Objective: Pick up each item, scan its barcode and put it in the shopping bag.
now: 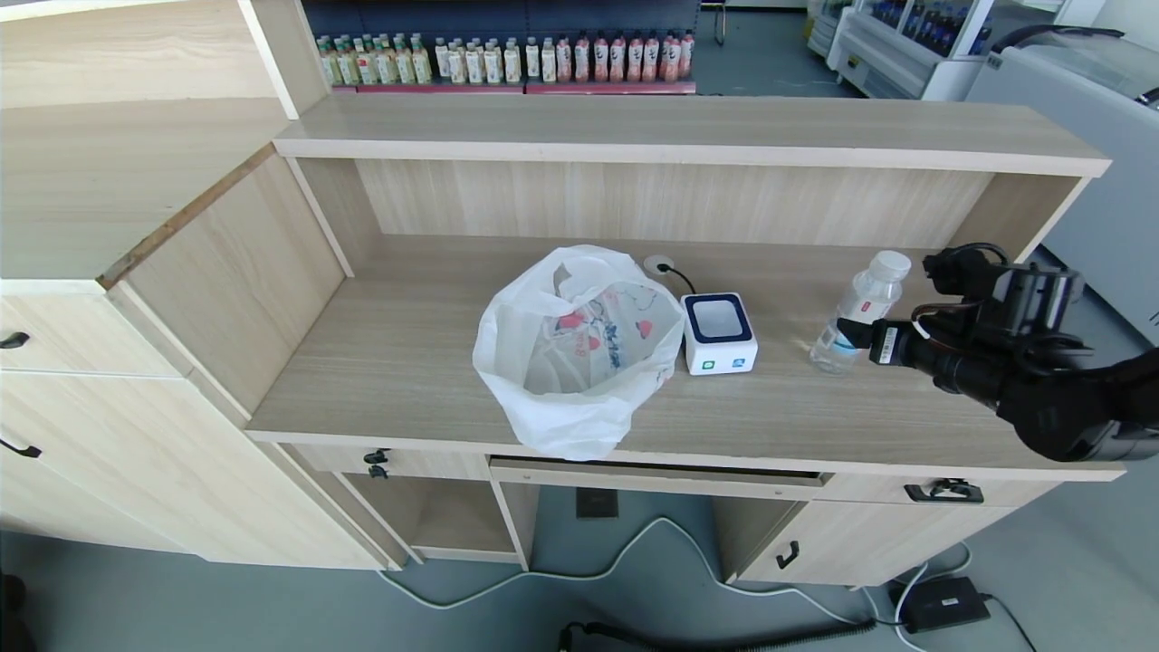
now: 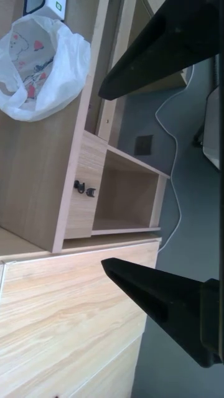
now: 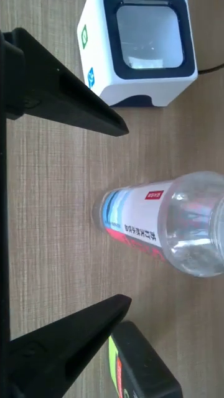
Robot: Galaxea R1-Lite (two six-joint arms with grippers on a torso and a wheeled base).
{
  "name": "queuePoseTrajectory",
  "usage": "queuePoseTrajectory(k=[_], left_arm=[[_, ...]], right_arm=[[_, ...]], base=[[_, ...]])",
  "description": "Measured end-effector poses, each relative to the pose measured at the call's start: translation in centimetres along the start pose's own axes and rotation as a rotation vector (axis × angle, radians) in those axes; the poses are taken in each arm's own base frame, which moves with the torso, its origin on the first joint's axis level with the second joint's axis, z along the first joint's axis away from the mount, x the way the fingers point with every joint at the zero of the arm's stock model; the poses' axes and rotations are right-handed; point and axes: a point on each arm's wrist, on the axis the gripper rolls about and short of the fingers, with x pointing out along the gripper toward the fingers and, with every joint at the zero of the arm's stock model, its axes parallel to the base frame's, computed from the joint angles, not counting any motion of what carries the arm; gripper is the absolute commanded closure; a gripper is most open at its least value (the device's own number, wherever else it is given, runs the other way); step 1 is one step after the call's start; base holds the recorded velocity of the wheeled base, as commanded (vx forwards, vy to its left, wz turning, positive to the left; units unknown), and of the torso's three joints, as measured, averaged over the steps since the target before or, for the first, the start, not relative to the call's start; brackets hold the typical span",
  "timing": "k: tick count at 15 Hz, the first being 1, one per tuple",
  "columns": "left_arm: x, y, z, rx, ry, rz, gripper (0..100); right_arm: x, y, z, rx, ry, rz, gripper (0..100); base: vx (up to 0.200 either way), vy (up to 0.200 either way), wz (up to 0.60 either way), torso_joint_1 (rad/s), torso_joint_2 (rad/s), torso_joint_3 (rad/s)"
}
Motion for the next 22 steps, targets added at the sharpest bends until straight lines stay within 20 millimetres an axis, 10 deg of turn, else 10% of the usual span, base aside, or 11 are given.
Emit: queuePoseTrajectory(k=[22], left_arm=[[0.0, 0.0, 0.0, 0.0, 0.0, 0.0, 0]], right_arm=[[7.6, 2.6, -1.0, -0.098, -0.063, -0.057, 0]], base=[[0.0, 0.0, 0.0, 0.0, 0.0, 0.0]])
